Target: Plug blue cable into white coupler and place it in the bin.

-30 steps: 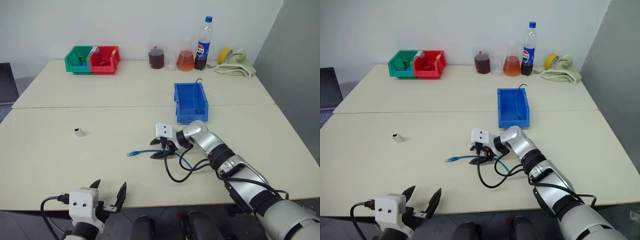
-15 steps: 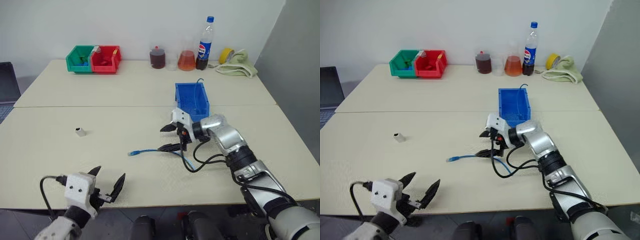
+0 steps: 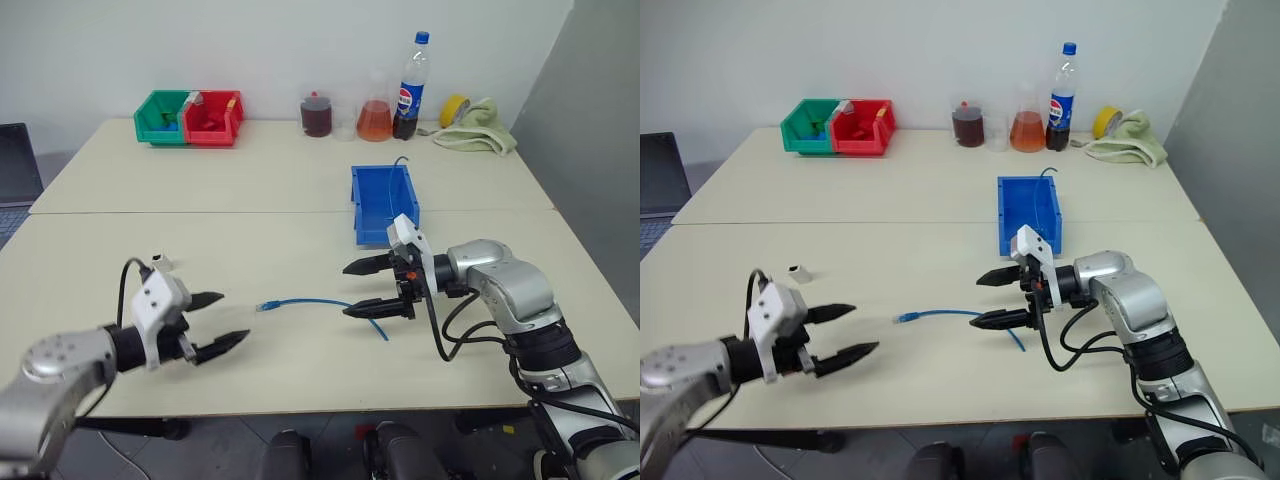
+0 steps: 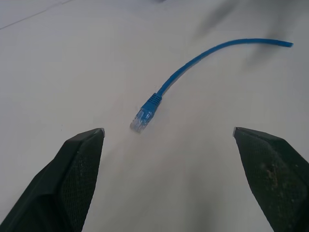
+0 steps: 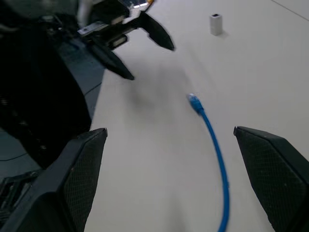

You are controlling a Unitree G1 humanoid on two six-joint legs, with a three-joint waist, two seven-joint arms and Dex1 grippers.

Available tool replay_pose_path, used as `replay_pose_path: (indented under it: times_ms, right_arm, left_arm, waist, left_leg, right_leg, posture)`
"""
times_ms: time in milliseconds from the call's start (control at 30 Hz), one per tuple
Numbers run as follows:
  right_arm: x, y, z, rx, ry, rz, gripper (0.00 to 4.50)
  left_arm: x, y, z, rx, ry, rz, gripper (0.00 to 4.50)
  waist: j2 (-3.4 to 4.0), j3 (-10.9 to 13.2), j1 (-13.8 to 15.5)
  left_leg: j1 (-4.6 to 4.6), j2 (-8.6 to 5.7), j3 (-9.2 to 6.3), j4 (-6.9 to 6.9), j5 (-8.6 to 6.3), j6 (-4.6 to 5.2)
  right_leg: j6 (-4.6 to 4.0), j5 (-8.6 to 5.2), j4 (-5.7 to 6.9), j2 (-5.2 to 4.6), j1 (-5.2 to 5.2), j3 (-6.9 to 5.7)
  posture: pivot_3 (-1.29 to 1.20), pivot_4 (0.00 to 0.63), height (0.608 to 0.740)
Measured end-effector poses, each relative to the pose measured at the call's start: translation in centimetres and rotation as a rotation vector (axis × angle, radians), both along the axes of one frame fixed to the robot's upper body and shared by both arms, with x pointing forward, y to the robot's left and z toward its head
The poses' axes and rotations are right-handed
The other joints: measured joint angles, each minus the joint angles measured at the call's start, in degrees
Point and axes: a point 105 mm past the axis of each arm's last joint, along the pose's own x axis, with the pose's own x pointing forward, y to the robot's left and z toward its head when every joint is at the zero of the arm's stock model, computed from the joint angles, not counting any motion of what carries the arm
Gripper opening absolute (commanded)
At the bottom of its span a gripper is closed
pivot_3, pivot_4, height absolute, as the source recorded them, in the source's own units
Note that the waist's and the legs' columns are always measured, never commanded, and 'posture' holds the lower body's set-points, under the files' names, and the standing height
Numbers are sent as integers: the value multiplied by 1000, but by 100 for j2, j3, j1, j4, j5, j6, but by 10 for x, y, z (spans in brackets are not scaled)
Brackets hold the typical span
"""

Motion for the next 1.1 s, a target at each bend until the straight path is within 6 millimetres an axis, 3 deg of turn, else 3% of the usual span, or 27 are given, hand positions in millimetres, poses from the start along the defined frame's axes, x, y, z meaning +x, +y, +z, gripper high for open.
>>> replay_pose_path:
  times_ms: [333,533,1100]
  right_arm:
    - [-13,-12,-2,-27,-1,-9,4471]
    - [-10,-15,-2,-47,-25,-117,4471]
    - [-16,-18,2,-45,-29,-224,4471]
  left_arm:
    - [42,-11,-16,108,70,-313,4500]
    - [57,-14,-30,142,100,-401,4500]
    - [57,-15,-41,189,114,-516,4500]
  waist:
    - [-4,-1,10]
    - [-6,-1,-7]
    - [-9,-3,-4]
  left_leg:
    - [-76,-5,-6,6,0,0]
    - [-79,-5,-5,10,0,0]
    - [-77,-6,-6,17,0,1]
  right_leg:
    - [3,2,-1,0,-56,-4]
    - [3,3,2,0,-60,-3]
    - [7,5,7,0,-56,-3]
  posture:
    - [0,150,740]
    - [0,150,740]
    - [0,150,740]
